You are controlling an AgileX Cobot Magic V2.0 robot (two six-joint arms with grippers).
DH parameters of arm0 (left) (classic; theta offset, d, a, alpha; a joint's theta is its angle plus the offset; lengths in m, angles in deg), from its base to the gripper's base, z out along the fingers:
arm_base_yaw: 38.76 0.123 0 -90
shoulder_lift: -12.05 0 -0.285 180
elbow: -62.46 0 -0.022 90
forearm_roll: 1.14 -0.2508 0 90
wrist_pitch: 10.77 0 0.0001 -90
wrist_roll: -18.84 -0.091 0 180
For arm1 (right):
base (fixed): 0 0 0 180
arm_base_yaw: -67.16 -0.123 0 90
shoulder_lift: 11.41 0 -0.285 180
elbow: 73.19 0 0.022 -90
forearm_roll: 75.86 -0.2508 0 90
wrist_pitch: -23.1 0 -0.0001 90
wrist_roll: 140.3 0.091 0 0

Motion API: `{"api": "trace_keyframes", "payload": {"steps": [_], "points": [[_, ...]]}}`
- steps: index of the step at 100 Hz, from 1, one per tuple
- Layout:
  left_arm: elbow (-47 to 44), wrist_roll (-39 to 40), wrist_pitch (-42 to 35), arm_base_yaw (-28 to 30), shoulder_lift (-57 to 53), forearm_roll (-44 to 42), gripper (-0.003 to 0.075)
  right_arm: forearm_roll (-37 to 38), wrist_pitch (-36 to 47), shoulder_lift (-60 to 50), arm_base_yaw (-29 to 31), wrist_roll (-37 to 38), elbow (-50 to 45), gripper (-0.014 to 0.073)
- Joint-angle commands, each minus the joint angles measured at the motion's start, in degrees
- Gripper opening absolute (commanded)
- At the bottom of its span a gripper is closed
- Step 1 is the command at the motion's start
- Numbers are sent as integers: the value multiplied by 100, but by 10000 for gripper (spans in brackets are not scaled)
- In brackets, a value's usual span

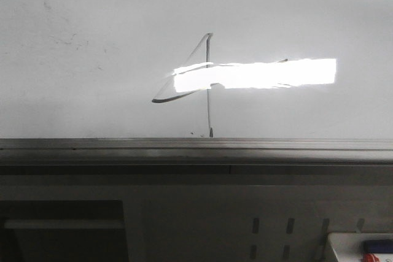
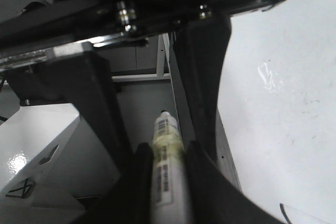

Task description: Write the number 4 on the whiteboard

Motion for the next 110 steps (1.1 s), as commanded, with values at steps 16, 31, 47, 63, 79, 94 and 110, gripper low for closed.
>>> {"api": "trace_keyframes", "payload": {"steps": [16,31,47,63,79,94,110], "points": [[208,15,-208,-41,-46,442,59,-150,-73,-140,-3,-70,266,-45],[208,15,-208,-41,-41,453,-20,-150,-22,-140,-3,-70,266,-44],[208,15,-219,-41,-32,467,-20,-150,233,-185,-3,-70,279,109],[124,271,-687,-41,-32,477,-20,-150,886,-397,30,-70,279,449],[-224,358,-1414,-41,-32,622,-20,-109,1354,-780,159,-70,268,467],[-776,358,-2194,-41,-7,1334,-20,-109,1328,-1182,674,51,255,447],[-1379,358,-3932,-46,122,2669,-20,-109,1305,-1596,1244,506,130,135]]}}
